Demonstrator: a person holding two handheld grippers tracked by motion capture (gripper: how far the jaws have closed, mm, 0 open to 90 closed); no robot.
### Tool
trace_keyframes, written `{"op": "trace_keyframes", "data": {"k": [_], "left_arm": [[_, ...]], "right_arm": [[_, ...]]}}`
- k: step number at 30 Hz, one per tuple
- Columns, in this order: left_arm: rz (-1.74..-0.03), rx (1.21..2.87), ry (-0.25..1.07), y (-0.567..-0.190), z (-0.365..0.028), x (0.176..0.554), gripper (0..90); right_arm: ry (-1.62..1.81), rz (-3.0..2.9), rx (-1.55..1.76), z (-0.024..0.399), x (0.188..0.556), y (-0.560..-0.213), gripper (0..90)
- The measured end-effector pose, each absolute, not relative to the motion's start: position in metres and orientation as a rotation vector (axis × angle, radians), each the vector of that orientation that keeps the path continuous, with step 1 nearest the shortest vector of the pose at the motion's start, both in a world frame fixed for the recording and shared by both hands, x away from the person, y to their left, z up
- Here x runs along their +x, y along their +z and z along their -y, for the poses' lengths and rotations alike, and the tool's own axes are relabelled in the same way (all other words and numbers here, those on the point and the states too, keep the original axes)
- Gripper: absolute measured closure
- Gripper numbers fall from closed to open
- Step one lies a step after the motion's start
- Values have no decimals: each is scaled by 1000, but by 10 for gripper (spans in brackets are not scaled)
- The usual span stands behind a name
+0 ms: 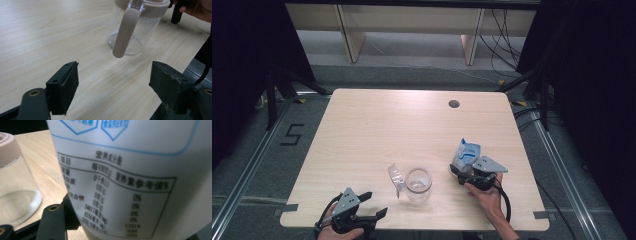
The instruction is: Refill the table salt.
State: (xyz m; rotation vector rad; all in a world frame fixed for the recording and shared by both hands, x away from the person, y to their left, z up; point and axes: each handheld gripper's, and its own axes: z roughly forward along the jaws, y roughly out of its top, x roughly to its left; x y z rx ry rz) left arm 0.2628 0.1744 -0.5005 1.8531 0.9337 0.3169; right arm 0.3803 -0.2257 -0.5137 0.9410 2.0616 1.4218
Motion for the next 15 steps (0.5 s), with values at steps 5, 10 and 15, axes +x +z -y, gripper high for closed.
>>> {"op": "trace_keyframes", "data": {"k": [5, 10, 15], "left_arm": [[-926, 1851, 319, -500, -175, 262, 227], [-924, 1861, 324, -500, -175, 263, 228], [-910, 1877, 320, -500, -171, 262, 228]], "right_arm": [[1397, -2066, 943, 226, 379, -512, 394], [1390, -2068, 934, 226, 379, -511, 402], [1373, -2077, 884, 224, 376, -509, 407]]}}
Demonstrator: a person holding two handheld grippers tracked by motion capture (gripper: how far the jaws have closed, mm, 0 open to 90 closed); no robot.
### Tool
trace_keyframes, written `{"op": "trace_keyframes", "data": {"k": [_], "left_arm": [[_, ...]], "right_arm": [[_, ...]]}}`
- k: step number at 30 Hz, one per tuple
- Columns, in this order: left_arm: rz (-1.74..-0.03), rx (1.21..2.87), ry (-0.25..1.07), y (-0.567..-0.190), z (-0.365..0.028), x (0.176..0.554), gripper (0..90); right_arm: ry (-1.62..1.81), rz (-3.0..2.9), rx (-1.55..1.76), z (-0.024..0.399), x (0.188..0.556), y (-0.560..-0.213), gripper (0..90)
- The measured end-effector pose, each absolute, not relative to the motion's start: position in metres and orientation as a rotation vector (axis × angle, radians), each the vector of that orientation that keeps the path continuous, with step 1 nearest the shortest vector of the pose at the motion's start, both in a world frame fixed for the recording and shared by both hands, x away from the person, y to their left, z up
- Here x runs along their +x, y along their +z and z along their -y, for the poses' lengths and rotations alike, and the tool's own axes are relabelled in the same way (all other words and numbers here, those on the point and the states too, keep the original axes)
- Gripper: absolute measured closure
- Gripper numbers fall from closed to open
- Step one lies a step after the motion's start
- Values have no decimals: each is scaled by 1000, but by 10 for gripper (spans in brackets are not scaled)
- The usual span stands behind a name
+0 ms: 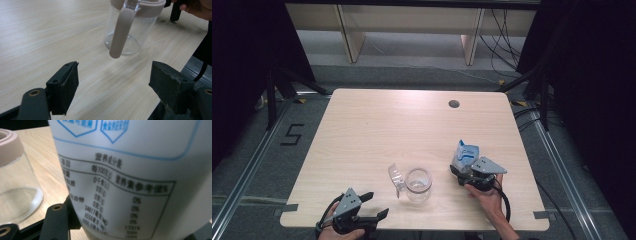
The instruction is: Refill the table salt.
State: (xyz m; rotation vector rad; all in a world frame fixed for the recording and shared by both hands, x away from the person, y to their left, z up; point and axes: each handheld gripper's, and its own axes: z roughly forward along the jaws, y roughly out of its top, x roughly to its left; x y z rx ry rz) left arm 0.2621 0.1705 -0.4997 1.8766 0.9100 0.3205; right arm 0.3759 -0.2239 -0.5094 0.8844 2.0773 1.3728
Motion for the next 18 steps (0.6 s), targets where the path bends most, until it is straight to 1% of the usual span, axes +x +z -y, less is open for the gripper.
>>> {"op": "trace_keyframes", "data": {"k": [9, 18], "left_arm": [[-905, 1880, 312, -501, -168, 264, 228], [-896, 1886, 310, -502, -167, 265, 228]], "right_arm": [[1344, -2050, 791, 222, 372, -502, 408], [1282, -2067, 695, 211, 366, -496, 410]]}}
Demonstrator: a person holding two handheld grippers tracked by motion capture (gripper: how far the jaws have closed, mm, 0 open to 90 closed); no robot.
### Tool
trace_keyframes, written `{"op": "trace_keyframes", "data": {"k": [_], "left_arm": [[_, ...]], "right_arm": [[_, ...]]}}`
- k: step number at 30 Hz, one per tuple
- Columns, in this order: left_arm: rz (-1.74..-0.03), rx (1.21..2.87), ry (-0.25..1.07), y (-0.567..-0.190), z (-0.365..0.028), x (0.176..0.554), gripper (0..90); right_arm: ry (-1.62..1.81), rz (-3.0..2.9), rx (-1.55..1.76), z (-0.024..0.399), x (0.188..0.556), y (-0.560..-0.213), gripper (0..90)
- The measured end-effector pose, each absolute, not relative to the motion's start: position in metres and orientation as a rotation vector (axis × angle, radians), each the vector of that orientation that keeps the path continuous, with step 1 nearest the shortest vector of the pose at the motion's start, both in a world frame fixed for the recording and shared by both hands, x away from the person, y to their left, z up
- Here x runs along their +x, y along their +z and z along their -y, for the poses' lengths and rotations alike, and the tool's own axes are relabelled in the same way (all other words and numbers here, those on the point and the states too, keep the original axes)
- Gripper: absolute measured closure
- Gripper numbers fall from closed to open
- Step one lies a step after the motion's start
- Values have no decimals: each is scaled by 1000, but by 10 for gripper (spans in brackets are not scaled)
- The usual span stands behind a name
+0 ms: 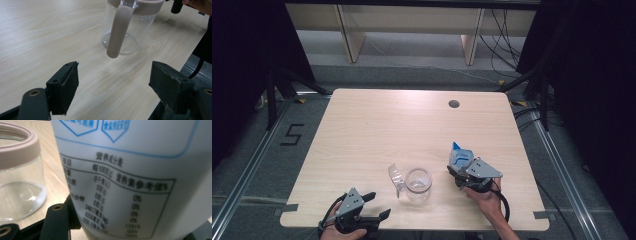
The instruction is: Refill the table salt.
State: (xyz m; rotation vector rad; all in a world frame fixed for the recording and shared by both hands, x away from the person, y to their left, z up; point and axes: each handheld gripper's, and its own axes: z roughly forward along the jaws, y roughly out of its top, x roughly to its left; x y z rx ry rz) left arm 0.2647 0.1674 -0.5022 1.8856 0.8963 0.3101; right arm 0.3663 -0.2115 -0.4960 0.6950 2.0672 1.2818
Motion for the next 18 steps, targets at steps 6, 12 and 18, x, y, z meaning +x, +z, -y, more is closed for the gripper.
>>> {"op": "trace_keyframes", "data": {"k": [6, 12, 18], "left_arm": [[-899, 1882, 309, -502, -167, 265, 228], [-903, 1886, 308, -502, -167, 264, 227], [-880, 1893, 317, -502, -168, 265, 227]], "right_arm": [[1246, -2063, 642, 204, 363, -493, 411], [1209, -2036, 557, 194, 360, -489, 412], [1146, -2032, 507, 185, 356, -487, 412]]}}
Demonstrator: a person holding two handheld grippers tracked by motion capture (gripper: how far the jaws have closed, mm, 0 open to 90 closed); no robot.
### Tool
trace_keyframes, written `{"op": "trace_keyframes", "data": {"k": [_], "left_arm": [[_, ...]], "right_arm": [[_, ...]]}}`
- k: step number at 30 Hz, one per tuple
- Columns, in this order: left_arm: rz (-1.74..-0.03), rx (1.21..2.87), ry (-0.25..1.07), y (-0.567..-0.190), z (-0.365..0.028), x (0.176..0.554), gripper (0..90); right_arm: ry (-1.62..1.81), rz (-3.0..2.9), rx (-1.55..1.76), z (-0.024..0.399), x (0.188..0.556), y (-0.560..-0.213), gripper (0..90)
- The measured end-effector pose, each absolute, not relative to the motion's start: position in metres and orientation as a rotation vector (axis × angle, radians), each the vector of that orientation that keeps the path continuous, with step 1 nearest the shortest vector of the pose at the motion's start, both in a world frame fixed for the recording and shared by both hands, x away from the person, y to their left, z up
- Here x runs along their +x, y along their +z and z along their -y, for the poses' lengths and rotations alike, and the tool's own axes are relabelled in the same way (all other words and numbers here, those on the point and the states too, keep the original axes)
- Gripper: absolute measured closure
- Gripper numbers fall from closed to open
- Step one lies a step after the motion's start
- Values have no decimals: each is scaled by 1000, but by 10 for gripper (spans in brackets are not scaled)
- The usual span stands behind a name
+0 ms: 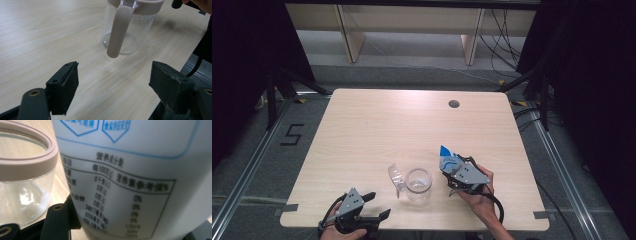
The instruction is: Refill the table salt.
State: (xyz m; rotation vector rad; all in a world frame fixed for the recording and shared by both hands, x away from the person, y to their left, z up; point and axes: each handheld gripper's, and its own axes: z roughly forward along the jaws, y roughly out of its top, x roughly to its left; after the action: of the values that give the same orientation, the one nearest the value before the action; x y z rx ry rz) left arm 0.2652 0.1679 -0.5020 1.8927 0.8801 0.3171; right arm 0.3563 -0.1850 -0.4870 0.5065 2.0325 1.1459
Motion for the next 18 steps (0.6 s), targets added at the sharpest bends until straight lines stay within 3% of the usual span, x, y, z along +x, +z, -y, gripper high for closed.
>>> {"op": "trace_keyframes", "data": {"k": [18], "left_arm": [[-899, 1879, 312, -503, -166, 265, 219]], "right_arm": [[1036, -2030, 408, 175, 360, -487, 415]]}}
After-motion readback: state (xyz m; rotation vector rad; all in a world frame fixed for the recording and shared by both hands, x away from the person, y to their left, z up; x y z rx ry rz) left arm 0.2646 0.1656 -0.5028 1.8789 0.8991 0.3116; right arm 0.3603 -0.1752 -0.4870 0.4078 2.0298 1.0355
